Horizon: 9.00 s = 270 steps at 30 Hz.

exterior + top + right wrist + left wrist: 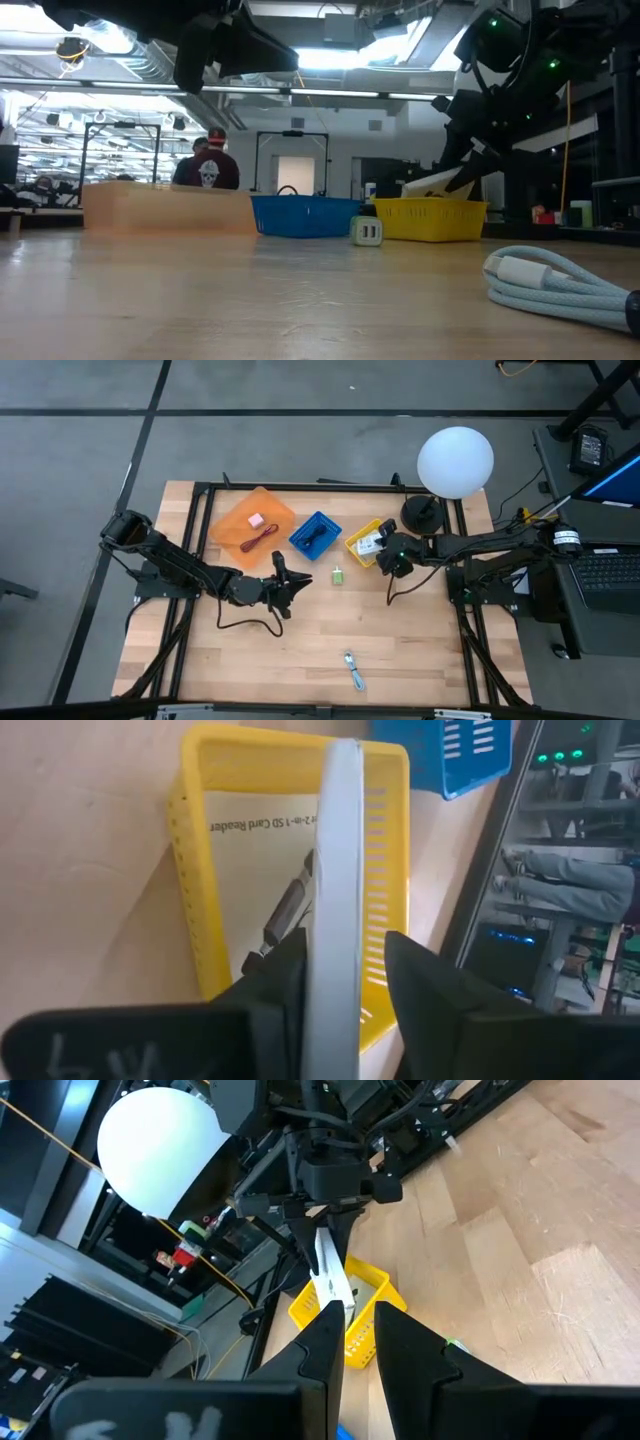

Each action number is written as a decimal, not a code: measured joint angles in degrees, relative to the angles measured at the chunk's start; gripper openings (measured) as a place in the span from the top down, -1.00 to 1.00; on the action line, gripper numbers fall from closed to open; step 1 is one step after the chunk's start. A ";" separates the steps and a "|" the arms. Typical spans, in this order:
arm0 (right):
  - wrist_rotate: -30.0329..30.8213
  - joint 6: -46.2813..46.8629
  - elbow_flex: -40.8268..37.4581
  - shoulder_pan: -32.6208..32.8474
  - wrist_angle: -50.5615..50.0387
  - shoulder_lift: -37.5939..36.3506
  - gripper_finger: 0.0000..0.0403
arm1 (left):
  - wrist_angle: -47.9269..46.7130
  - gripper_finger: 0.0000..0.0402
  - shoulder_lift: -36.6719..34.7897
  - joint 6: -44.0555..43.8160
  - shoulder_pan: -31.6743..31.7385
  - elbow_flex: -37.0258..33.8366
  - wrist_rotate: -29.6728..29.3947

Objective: Pick and place items into bin
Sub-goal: Put the white card reader box into the yellow bin, then put the light blue charger cable into the blue bin

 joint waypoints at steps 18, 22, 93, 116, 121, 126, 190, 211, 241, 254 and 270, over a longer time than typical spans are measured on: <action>9.73 0.17 0.01 0.04 -2.07 0.00 0.24 | -0.01 0.73 0.00 0.01 0.00 0.00 0.00; 9.73 1.88 1.54 0.09 -2.14 0.02 0.24 | -0.01 0.73 0.00 0.01 0.00 0.00 0.00; 8.46 56.62 7.80 33.43 5.17 1.37 0.24 | -0.75 0.61 0.00 -11.68 -0.02 -0.02 12.32; -6.61 90.26 40.04 41.65 -28.31 26.26 0.24 | -3.18 0.61 0.00 -17.61 -0.02 -0.04 12.63; -6.66 93.90 49.01 43.12 -31.37 32.39 0.24 | -3.64 0.63 0.00 -17.24 -0.02 -0.04 12.58; -9.04 100.01 54.87 43.05 -32.70 38.05 0.24 | -3.66 0.63 0.00 -17.12 -0.02 -0.04 12.51; -10.75 91.63 57.75 39.07 -42.44 51.23 0.90 | -7.27 0.69 0.00 -15.16 -0.02 -0.04 12.29; 12.25 79.20 21.39 39.17 -1.85 20.59 0.90 | -7.83 0.70 0.02 -19.68 -0.13 -0.04 17.05; 1.07 43.40 4.72 31.42 48.65 6.78 0.90 | 14.71 -0.03 6.12 -35.88 3.19 0.00 22.86; -3.88 40.04 4.75 30.60 57.60 10.95 0.90 | 16.25 -0.03 7.10 -39.64 5.05 3.62 28.85; -4.11 37.44 8.68 29.16 60.82 18.04 0.90 | 16.21 0.00 13.81 -37.65 4.85 8.90 34.07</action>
